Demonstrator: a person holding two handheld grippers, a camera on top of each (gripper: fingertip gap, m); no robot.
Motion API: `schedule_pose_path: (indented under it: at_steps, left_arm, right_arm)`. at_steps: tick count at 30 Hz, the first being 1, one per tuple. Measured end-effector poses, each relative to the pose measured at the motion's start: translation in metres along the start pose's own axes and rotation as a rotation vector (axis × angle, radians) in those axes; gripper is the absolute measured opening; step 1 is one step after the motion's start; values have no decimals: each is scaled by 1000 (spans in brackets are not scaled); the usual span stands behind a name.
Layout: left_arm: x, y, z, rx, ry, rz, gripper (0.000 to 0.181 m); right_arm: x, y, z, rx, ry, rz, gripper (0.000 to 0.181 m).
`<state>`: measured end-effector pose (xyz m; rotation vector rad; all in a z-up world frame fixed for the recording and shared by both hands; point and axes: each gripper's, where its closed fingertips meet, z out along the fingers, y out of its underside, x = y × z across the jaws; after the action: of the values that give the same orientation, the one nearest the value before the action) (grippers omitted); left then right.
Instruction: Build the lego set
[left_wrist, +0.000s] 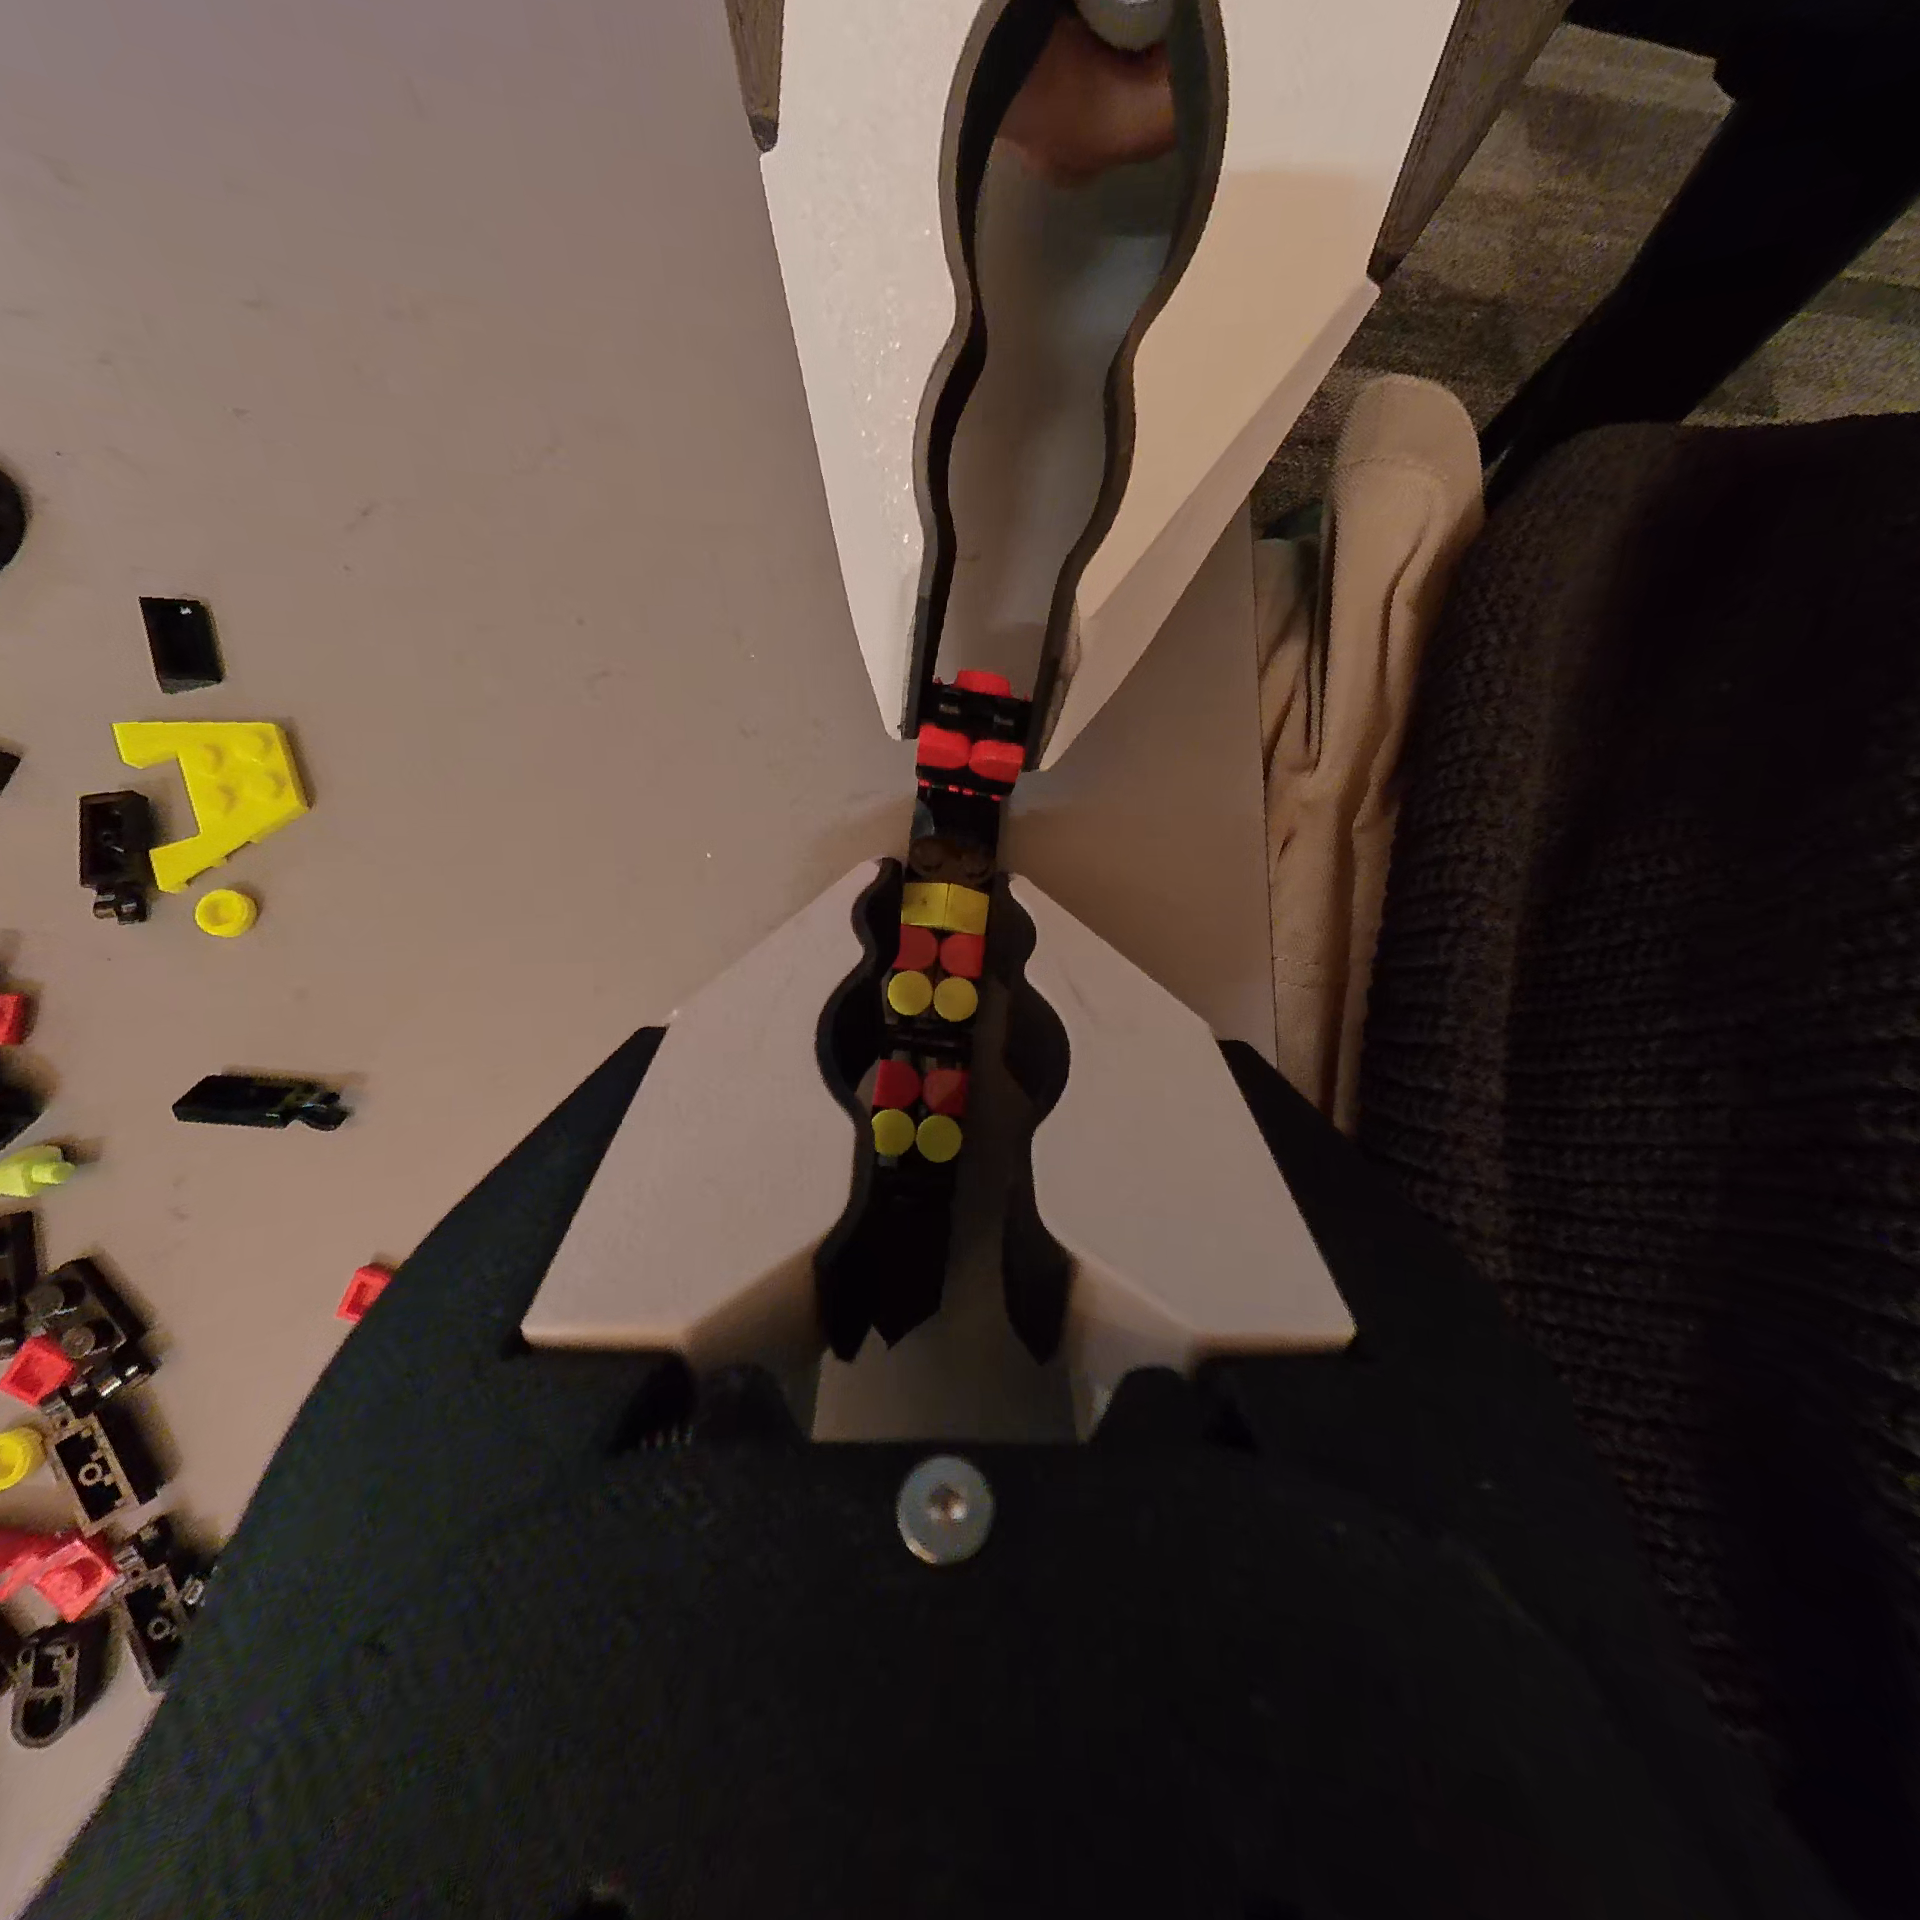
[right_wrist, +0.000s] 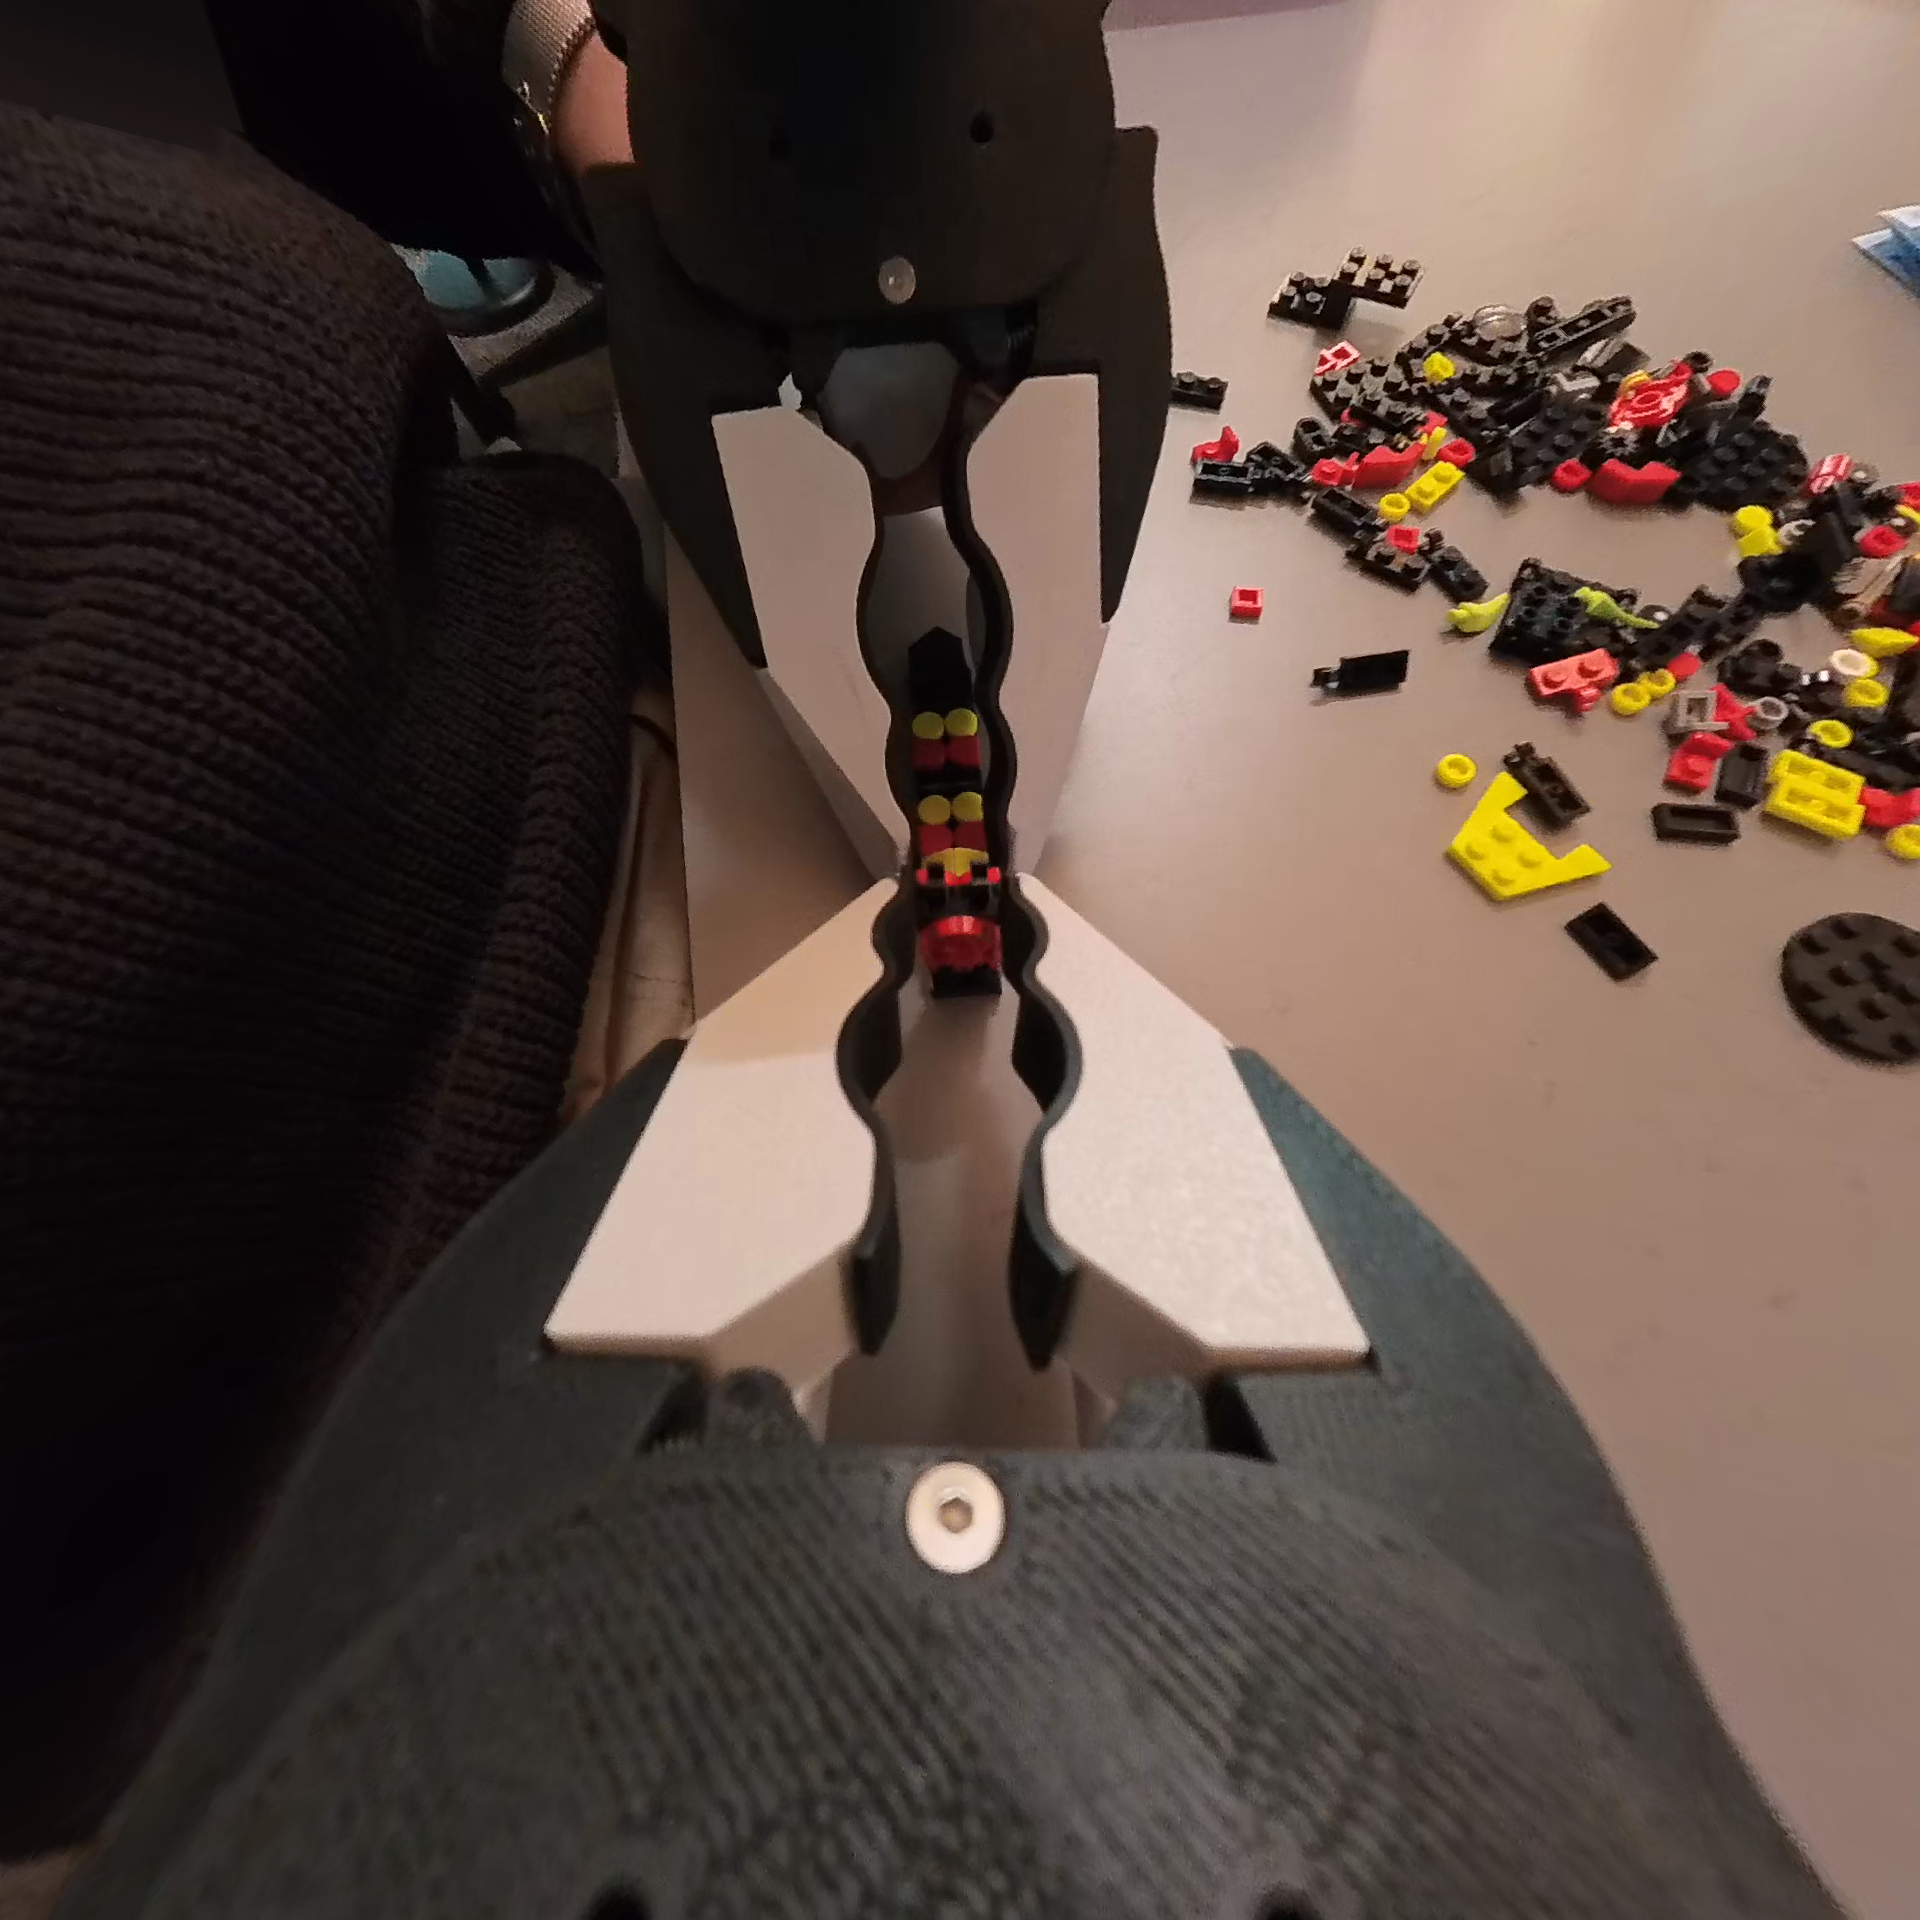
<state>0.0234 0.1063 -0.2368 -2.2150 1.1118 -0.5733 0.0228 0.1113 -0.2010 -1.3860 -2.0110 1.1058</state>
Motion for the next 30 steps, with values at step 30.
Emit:
schedule_pose_path:
  at_steps: [30]
  left_arm:
    - [0,-1,1,5,8,-12,15]
  right_arm:
    - [-1,2,1,14,-3,-9,16]
